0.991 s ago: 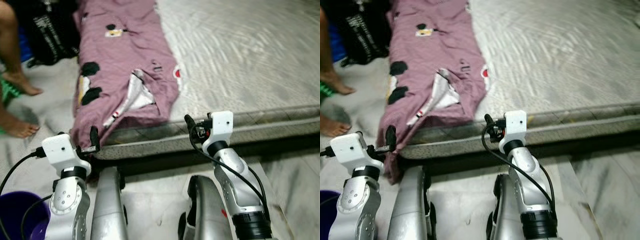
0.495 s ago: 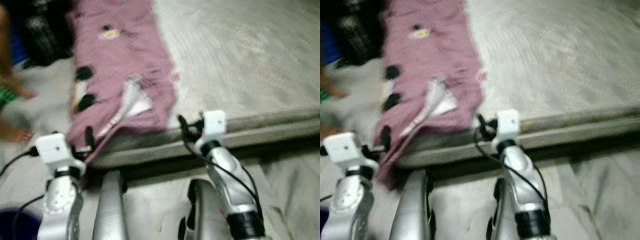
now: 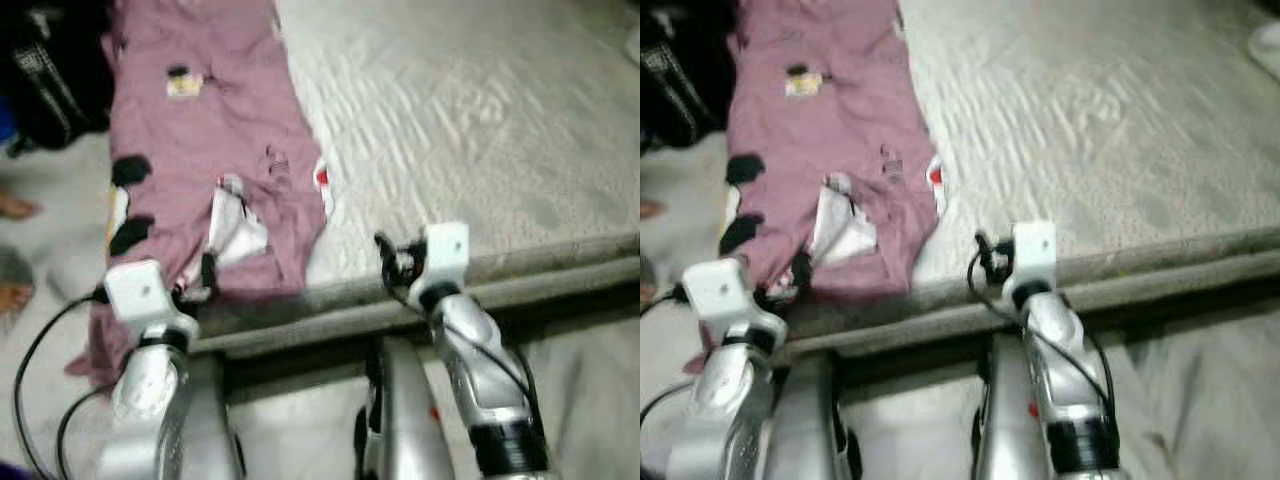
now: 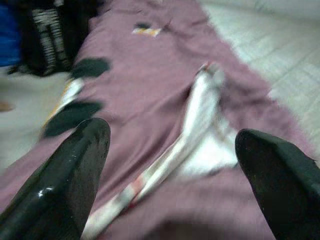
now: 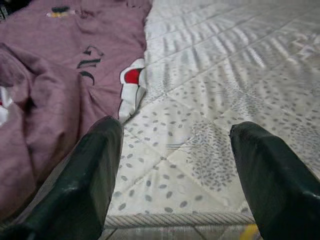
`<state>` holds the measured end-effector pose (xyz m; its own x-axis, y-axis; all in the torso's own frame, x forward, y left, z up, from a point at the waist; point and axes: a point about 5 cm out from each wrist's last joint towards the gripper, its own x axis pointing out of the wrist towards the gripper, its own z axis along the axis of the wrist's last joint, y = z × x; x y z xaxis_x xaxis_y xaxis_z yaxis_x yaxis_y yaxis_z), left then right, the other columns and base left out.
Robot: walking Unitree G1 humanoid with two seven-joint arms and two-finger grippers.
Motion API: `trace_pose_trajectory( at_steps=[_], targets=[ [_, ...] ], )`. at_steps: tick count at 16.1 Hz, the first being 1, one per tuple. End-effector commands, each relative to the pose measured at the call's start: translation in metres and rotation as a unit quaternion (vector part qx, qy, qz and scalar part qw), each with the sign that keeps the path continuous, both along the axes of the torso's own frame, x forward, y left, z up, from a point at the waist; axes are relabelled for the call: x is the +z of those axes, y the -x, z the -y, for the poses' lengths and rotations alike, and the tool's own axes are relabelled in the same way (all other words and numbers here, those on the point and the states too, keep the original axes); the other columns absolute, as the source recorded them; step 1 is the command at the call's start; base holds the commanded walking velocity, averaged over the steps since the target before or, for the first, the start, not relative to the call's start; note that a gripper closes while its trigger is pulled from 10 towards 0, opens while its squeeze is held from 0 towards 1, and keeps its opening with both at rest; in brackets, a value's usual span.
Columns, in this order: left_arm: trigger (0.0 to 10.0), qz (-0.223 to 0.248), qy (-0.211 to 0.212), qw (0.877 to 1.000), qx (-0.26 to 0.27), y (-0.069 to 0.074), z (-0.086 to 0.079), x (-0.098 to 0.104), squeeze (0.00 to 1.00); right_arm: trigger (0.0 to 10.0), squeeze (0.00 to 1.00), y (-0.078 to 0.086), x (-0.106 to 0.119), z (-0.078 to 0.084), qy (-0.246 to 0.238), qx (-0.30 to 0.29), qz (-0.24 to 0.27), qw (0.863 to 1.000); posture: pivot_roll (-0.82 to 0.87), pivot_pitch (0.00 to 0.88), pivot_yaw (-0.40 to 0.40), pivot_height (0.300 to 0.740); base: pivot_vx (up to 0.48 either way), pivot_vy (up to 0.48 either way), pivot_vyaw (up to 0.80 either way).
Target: Clean up the room
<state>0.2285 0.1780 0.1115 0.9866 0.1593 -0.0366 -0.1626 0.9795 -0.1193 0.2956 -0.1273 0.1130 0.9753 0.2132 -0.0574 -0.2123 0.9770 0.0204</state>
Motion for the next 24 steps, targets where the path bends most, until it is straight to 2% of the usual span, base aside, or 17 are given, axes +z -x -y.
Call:
trace_pose_trajectory(
  at_steps=[1, 7, 9, 11, 14, 16, 18, 19, 21, 22, 24],
  targets=[
    [10.0, 0.004, -0.003, 1.000, 0.001, -0.001, -0.001, 0.002, 0.00, 10.0, 0.00, 0.002, -0.002, -0.005, -0.001, 0.010, -0.005, 1.000, 0.06, 0.142, -0.011, 0.519, 0.000, 0.000, 0.53],
    [10.0, 0.019, -0.023, 1.000, -0.003, -0.004, 0.003, 0.011, 0.00, 10.0, 0.00, -0.003, -0.006, -0.011, 0.021, 0.038, -0.023, 0.999, 0.06, 0.151, -0.009, 0.519, 0.000, 0.000, 0.80],
    [10.0, 0.028, -0.033, 0.999, -0.008, -0.007, 0.005, 0.017, 0.00, 10.0, 0.00, -0.009, -0.009, -0.019, 0.019, 0.067, -0.044, 0.997, 0.08, 0.169, -0.006, 0.519, 0.000, 0.000, 0.73],
    [10.0, 0.042, -0.047, 0.998, -0.022, -0.011, 0.012, 0.028, 0.00, 10.0, 0.00, -0.016, -0.004, -0.030, 0.035, 0.112, -0.042, 0.992, 0.10, 0.209, -0.013, 0.519, 0.000, 0.000, 0.42],
    [10.0, 0.046, -0.054, 0.997, -0.029, -0.009, 0.015, 0.031, 0.00, 10.0, 0.00, -0.024, 0.000, -0.038, 0.027, 0.111, -0.043, 0.992, 0.10, 0.217, -0.014, 0.519, 0.000, 0.000, 0.00],
    [10.0, 0.033, -0.050, 0.998, -0.023, -0.008, 0.014, 0.024, 0.00, 10.0, 0.00, -0.032, 0.005, -0.047, 0.044, 0.100, -0.025, 0.994, 0.10, 0.210, -0.013, 0.519, 0.000, 0.000, 0.00],
    [10.0, 0.037, -0.051, 0.998, -0.023, -0.010, 0.014, 0.026, 0.00, 10.0, 0.00, -0.038, 0.013, -0.052, 0.042, 0.088, -0.009, 0.995, 0.10, 0.204, -0.011, 0.519, 0.000, 0.000, 0.00],
    [10.0, 0.036, -0.051, 0.998, -0.023, -0.011, 0.014, 0.026, 0.00, 10.0, 0.00, -0.042, 0.010, -0.056, 0.058, 0.083, -0.016, 0.995, 0.11, 0.201, -0.009, 0.519, 0.000, 0.000, 0.00],
    [10.0, 0.035, -0.052, 0.998, -0.023, -0.011, 0.014, 0.026, 0.00, 10.0, 0.00, -0.045, 0.005, -0.055, 0.074, 0.075, -0.035, 0.994, 0.11, 0.201, -0.009, 0.519, 0.000, 0.000, 0.00],
    [10.0, 0.033, -0.054, 0.998, -0.022, -0.010, 0.011, 0.025, 0.00, 10.0, 0.00, -0.047, -0.006, -0.048, 0.091, 0.059, -0.075, 0.991, 0.11, 0.194, -0.007, 0.519, 0.000, 0.000, 0.00],
    [10.0, 0.031, -0.056, 0.998, -0.019, -0.010, 0.010, 0.024, 0.00, 10.0, 0.00, -0.053, -0.009, -0.031, 0.122, 0.019, -0.079, 0.989, 0.11, 0.190, -0.005, 0.519, 0.000, 0.000, 0.00]
  ],
)
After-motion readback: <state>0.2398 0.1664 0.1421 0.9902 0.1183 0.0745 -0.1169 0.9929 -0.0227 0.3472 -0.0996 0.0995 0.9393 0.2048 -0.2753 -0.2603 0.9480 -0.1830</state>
